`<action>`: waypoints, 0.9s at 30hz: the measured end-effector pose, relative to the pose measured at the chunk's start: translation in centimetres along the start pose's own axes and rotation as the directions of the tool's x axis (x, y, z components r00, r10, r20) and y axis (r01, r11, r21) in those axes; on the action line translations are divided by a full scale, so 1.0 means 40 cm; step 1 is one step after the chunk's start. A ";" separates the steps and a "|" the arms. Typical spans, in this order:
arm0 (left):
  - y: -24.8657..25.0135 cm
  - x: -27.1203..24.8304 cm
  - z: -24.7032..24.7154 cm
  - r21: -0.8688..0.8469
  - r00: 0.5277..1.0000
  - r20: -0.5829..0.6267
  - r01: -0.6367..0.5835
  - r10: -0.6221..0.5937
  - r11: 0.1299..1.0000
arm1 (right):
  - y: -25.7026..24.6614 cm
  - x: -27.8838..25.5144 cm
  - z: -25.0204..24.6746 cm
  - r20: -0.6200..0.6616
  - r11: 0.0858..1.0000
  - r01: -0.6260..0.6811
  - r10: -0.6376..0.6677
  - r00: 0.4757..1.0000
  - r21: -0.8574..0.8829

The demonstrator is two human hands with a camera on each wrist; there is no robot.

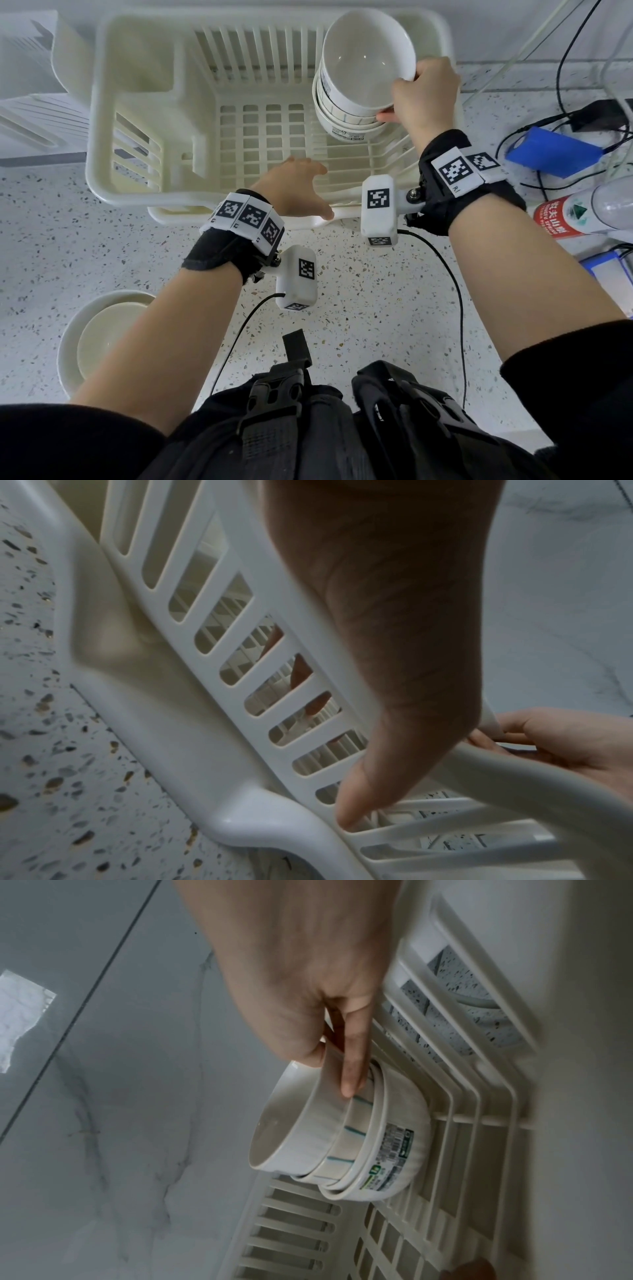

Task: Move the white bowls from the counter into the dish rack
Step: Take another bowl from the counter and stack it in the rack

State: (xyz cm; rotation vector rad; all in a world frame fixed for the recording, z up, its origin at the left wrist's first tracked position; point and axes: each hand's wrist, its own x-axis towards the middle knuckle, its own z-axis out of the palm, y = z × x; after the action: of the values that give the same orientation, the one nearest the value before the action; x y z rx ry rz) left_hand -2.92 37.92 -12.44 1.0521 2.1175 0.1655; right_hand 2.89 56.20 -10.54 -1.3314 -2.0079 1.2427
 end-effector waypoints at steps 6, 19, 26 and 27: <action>0.004 -0.004 0.000 0.004 1.000 -0.011 -0.010 0.010 1.000 | -0.001 0.003 0.000 0.015 0.997 0.034 -0.033 0.999 -0.065; 0.007 -0.010 -0.002 0.005 0.999 -0.034 -0.011 0.011 1.000 | 0.011 0.047 0.011 -0.031 0.999 0.053 -0.053 0.998 -0.010; 0.009 -0.013 0.000 0.012 0.998 -0.060 -0.014 0.014 1.000 | 0.006 0.035 0.010 -0.004 1.000 0.016 -0.016 1.000 -0.013; 0.010 -0.015 0.000 0.008 0.997 -0.077 -0.019 0.019 1.000 | 0.004 0.031 0.008 0.006 1.000 0.006 -0.006 1.000 -0.021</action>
State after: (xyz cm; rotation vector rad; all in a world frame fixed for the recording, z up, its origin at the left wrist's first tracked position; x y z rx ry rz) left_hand -2.46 37.73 -11.93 1.0865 2.1795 0.2106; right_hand 2.19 57.17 -10.97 -1.3323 -2.0333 1.2279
